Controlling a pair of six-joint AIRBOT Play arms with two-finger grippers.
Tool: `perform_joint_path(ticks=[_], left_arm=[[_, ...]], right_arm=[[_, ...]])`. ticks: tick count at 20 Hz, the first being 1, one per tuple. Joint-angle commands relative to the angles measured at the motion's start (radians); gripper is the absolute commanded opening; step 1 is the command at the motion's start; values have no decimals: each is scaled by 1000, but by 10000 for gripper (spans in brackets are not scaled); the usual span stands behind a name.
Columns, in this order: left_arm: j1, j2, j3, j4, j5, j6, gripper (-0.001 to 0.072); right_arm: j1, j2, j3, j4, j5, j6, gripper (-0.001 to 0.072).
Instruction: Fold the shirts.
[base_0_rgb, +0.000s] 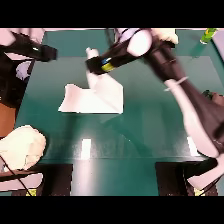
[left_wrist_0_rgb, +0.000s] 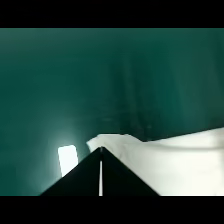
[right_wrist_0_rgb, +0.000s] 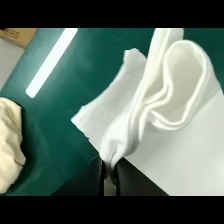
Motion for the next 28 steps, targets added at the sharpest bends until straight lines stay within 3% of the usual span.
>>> perform_joint_path(ticks=[1,2,3,8,14,16,17,18,19,22,28], left_arm=[[78,85,0,39,-22,-2,21],[79,90,0,39,-31,-2,21],[79,91,0,39,-40,-2,22],[78,91,0,37,-68,6,21],[76,91,0,-28,-76,6,22],[76,90,-5,-49,-55,6,21],[76,90,-8,-58,-51,6,21],[76,89,-9,-78,-50,6,21],[76,85,-9,-90,-50,6,21],[76,79,-18,-123,-53,12,21],[76,79,-19,-134,-114,52,22]], right_arm=[[98,-164,19,145,-291,-100,158],[112,-198,19,171,-365,-122,365],[117,-217,19,177,-405,-129,414],[4,-104,-77,109,-227,-116,407],[-176,177,-409,-341,167,71,366],[-220,229,-495,-418,251,145,371],[-242,247,-534,-386,245,158,486],[-254,254,-564,-337,222,178,665],[-262,254,-589,-279,192,193,698],[-241,204,-600,-172,114,225,696],[-162,-18,-453,-163,100,340,692]])
